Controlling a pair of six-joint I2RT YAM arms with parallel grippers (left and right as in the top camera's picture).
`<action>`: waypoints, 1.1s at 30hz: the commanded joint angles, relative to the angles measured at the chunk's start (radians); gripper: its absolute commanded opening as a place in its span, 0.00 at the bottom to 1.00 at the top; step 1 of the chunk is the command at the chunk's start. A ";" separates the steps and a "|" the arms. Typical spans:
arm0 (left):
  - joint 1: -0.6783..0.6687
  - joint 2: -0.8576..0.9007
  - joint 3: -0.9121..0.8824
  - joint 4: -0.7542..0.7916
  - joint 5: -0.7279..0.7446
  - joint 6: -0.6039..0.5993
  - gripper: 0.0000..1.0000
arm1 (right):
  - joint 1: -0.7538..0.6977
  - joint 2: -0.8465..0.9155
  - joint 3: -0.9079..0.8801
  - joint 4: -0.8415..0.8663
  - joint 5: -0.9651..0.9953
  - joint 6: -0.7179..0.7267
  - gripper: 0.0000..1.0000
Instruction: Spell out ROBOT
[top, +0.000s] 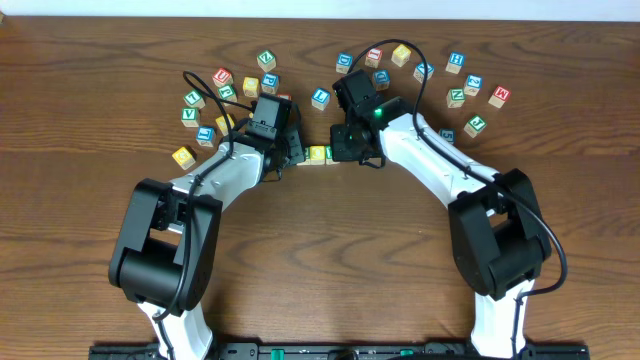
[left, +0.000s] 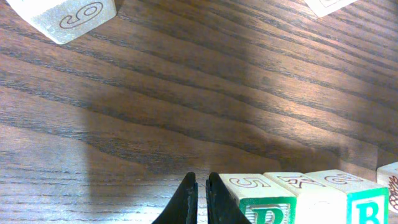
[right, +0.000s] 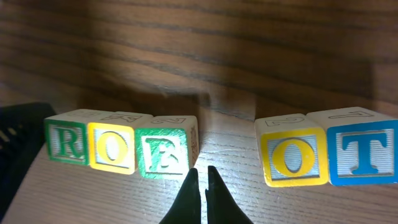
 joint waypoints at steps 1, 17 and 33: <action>0.003 0.003 -0.008 -0.001 -0.005 -0.006 0.07 | 0.005 0.021 -0.006 0.003 0.013 0.017 0.01; 0.003 0.003 -0.008 0.002 -0.005 -0.006 0.07 | 0.010 0.043 -0.006 0.006 0.002 0.046 0.01; 0.003 0.003 -0.008 0.002 -0.005 -0.006 0.07 | 0.010 0.060 -0.006 0.016 -0.039 0.050 0.01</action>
